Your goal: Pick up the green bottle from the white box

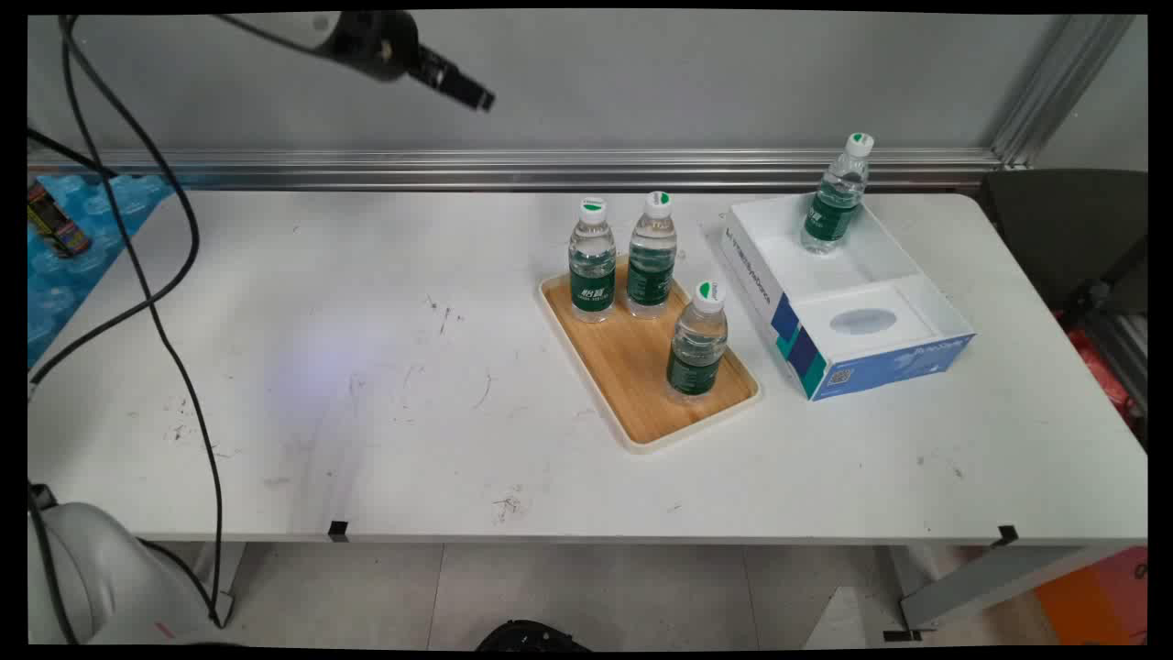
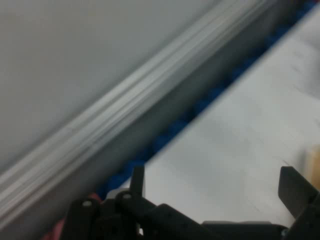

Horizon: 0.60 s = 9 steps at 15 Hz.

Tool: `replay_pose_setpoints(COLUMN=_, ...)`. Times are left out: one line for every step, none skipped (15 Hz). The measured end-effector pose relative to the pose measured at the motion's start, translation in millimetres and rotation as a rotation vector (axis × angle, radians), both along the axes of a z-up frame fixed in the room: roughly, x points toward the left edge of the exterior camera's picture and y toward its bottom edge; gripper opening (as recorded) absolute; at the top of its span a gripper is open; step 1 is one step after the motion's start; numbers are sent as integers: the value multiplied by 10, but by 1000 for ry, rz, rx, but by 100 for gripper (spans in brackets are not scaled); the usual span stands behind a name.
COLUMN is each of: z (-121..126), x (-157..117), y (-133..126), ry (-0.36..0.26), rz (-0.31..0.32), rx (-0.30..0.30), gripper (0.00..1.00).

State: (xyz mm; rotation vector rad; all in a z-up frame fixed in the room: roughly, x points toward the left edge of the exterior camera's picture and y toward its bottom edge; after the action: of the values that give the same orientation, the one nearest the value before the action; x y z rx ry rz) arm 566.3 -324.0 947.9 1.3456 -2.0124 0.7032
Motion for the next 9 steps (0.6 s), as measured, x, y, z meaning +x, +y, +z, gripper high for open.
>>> replay_pose_setpoints(z=43, x=32, y=-52, ry=3, rz=40, rx=-22, gripper=100)
replay_pose_setpoints(z=88, x=59, y=-117, ry=7, rz=82, rx=-46, gripper=100)
replay_pose_setpoints(z=127, x=81, y=-185, ry=12, rz=119, rx=-68, gripper=100)
replay_pose_setpoints(z=154, x=95, y=-246, ry=15, rz=147, rx=-84, gripper=100)
replay_pose_setpoints(z=183, x=103, y=-317, ry=18, rz=174, rx=-101, gripper=100)
replay_pose_setpoints(z=209, x=100, y=-385, ry=20, rz=194, rx=-115, gripper=100)
replay_pose_setpoints(z=229, x=95, y=-442, ry=22, rz=209, rx=-125, gripper=100)
replay_pose_setpoints(z=241, x=88, y=-474, ry=22, rz=215, rx=-130, gripper=100)
replay_pose_setpoints(z=258, x=75, y=-523, ry=21, rz=222, rx=-135, gripper=100)
